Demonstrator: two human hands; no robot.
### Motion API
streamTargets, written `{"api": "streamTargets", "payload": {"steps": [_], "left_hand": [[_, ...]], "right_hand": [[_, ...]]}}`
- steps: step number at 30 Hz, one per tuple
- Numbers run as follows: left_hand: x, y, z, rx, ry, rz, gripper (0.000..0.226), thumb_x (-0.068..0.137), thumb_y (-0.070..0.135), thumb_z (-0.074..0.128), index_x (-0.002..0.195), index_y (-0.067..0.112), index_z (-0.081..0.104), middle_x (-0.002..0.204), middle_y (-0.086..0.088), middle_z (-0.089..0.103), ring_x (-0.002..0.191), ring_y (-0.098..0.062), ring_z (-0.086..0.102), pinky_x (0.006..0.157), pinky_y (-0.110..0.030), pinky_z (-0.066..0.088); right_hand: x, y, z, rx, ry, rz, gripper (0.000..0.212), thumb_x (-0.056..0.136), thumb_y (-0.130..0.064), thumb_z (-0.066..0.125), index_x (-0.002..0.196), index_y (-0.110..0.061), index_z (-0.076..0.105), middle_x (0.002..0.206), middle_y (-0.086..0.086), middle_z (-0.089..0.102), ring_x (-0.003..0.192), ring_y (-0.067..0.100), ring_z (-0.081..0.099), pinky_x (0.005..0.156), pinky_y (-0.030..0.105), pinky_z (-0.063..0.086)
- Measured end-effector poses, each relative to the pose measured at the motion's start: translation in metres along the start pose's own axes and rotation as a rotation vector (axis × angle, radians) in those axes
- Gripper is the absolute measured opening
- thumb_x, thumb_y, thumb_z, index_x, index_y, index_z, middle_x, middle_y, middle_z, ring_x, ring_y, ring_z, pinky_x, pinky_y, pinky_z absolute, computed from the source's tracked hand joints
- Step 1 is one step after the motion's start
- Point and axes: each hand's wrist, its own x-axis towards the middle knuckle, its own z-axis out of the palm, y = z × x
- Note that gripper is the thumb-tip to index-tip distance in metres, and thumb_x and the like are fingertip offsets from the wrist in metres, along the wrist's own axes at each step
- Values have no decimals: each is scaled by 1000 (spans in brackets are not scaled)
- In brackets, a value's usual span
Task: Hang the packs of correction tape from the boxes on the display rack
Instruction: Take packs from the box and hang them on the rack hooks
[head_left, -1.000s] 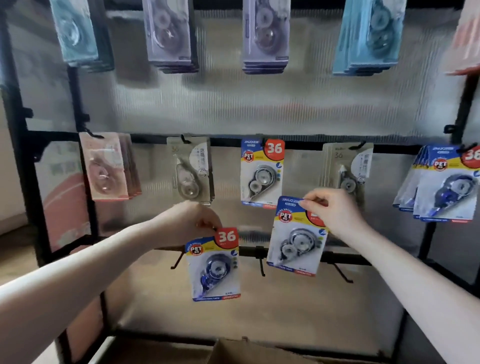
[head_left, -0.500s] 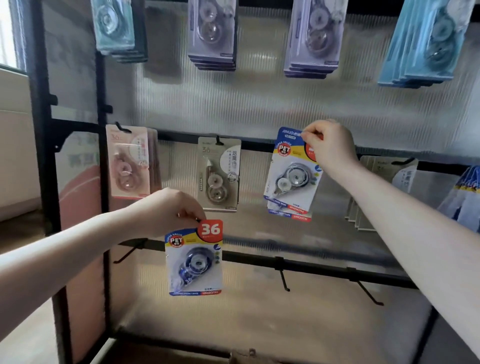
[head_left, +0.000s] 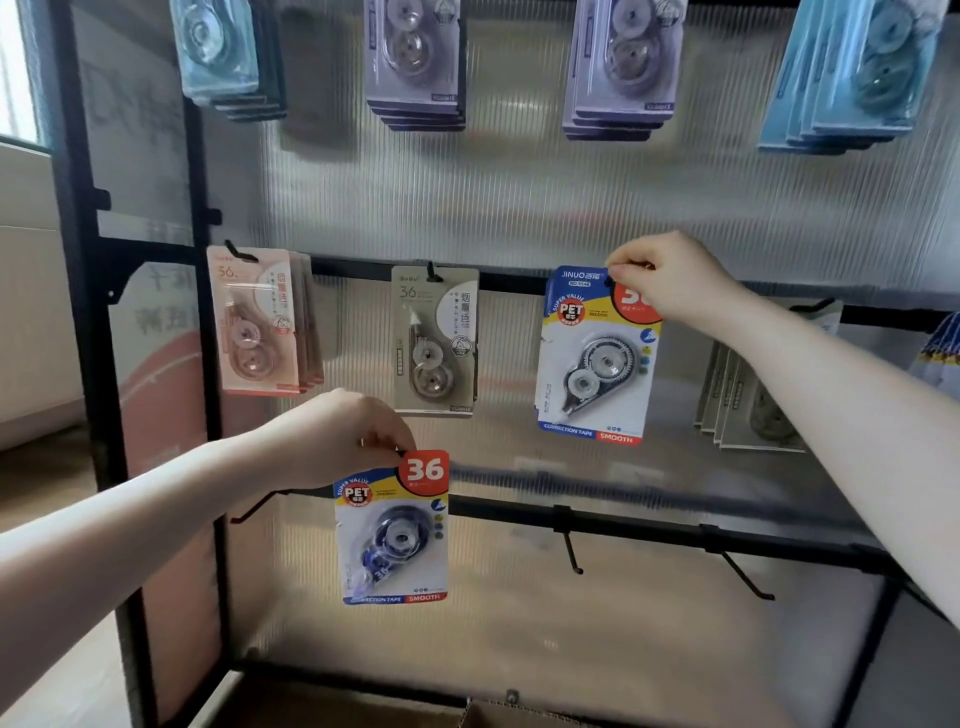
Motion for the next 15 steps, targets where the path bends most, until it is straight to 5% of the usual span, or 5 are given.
{"api": "streamTargets", "payload": {"steps": [9, 15], "left_hand": [[1, 3, 11, 26, -47, -9, 16, 87, 27, 61, 100, 30, 70, 82, 28, 53, 66, 11, 52, 67, -8, 44], [1, -1, 14, 34, -70, -3, 16, 88, 28, 60, 101, 30, 70, 87, 23, 56, 70, 8, 53, 68, -9, 45]], "right_hand": [[14, 16, 24, -190, 103, -20, 24, 94, -9, 47, 109, -4, 65, 114, 16, 53, 107, 30, 49, 84, 32, 36], [13, 26, 36, -318, 37, -71, 41, 90, -4, 46, 130, -11, 50, 130, 10, 54, 120, 30, 46, 99, 40, 33]]}}
